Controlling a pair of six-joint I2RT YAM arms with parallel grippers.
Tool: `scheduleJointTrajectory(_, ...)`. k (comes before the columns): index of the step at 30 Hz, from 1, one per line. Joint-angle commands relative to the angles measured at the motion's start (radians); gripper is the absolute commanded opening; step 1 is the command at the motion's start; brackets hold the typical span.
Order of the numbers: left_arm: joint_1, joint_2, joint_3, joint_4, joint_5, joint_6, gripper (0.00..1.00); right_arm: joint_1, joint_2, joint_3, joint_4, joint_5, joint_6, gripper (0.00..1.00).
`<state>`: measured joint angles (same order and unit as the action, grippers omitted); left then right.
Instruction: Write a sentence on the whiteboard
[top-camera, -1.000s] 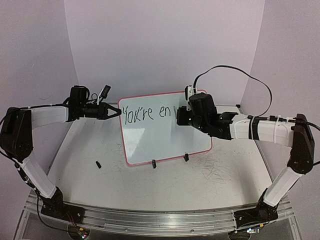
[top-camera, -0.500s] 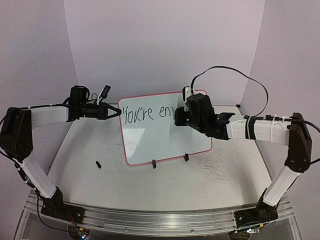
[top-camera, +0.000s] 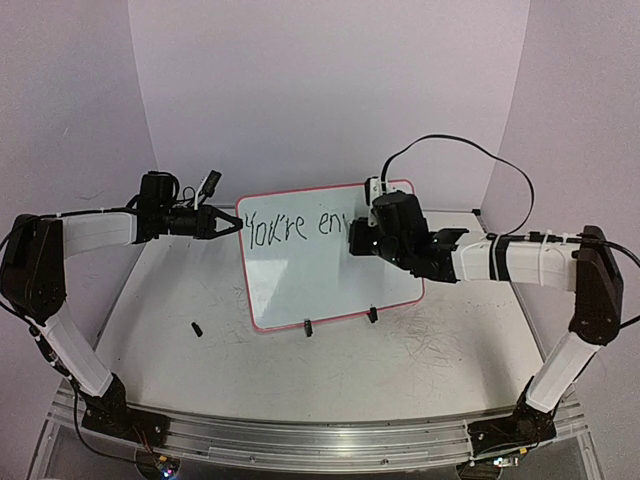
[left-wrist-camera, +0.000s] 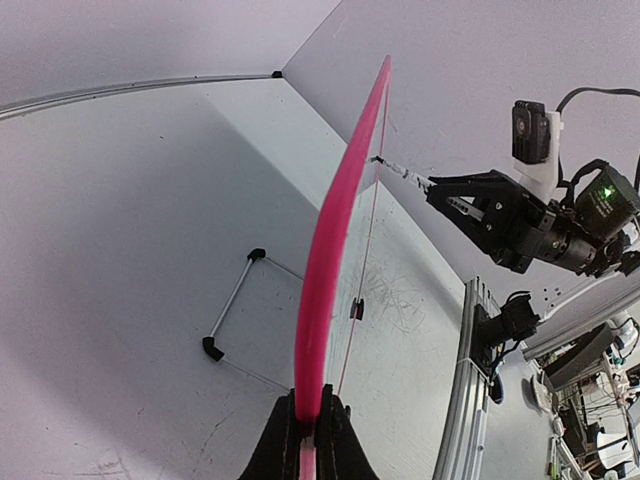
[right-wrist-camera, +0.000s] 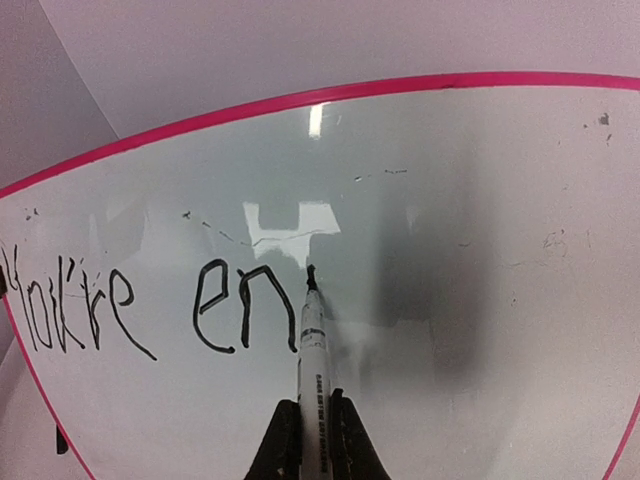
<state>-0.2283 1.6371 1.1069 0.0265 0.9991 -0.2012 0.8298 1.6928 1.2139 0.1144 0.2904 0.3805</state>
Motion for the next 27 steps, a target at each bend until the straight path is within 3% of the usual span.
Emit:
scheduleJointTrajectory(1,-0.024,-0.015,0.035,-0.019,0.012,0.018,0.0,-0.003,-0.028,-0.036,-0.014,-0.011,0.031,0.0)
scheduleJointTrajectory(19,-0.028,-0.011,0.036,-0.019,0.012,0.018,0.0,-0.001,-0.071,-0.105,-0.032,0.015,0.061,0.0)
scheduleJointTrajectory(27,-0.027,-0.015,0.034,-0.019,0.01,0.019,0.0,-0.003,-0.045,-0.048,-0.015,0.053,0.037,0.0)
